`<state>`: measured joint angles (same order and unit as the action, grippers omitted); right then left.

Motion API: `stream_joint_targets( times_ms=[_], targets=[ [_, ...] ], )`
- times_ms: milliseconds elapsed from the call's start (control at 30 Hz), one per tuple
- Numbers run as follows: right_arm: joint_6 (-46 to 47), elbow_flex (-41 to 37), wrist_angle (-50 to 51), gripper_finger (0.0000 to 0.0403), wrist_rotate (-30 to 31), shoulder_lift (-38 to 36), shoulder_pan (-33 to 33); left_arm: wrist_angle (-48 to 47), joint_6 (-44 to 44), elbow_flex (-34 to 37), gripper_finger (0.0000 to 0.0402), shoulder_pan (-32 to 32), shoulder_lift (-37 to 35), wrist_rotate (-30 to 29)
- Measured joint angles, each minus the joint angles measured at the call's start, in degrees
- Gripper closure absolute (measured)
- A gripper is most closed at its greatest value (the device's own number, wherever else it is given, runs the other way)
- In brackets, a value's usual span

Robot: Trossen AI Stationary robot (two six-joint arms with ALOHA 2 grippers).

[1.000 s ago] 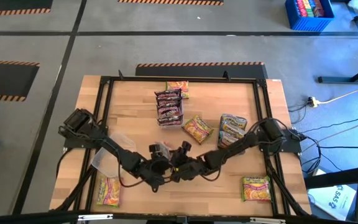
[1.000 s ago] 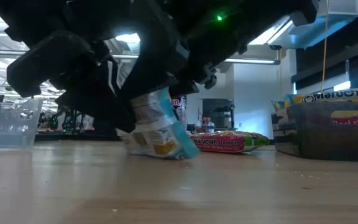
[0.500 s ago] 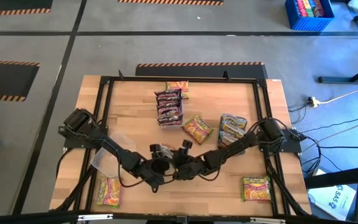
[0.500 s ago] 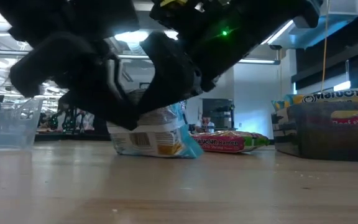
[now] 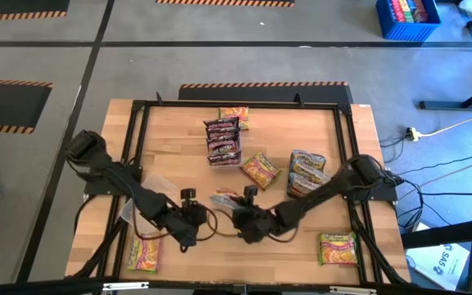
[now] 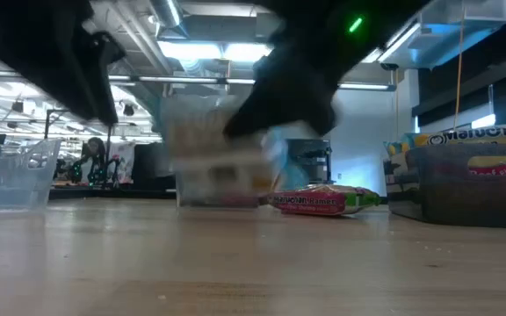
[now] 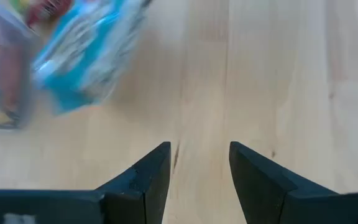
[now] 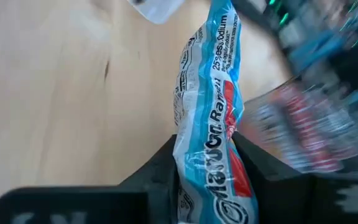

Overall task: Sort Maruchan noodles
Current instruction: Put the blue noodle pack into the black bin

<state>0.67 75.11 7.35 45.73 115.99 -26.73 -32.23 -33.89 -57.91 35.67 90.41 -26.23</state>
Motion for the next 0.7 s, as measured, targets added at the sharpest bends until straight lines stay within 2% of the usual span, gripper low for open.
stream_joint_targets(
  times_ms=[100,233,333,433,567,700],
  targets=[
    [-10.2,0.0,2.8,0.0325,6.1,-2.1,-3.6,-0.3,-0.6,0.9,0.0243,0.1,-4.5,-1.7],
    [-27.1,0.0,4.1,0.0320,19.7,-2.4,-8.8,3.9,-2.0,4.5,0.0243,-2.1,-10.7,-2.0],
    [-37.7,0.0,4.1,0.0316,27.3,-2.4,-11.7,10.5,-3.7,8.7,0.0243,-4.9,-14.8,-0.7],
    [-43.7,0.0,4.8,0.0320,32.8,-2.4,-12.9,19.5,-4.8,12.9,0.0243,-7.7,-17.4,0.0],
    [-50.6,0.0,4.9,0.0322,37.1,-2.4,-13.5,29.0,-2.9,15.2,0.0243,-10.0,-17.9,1.5],
    [-54.6,0.1,4.9,0.0318,37.9,-2.4,-13.4,32.5,-1.2,15.3,0.0243,-11.0,-17.7,2.0]
  ],
)
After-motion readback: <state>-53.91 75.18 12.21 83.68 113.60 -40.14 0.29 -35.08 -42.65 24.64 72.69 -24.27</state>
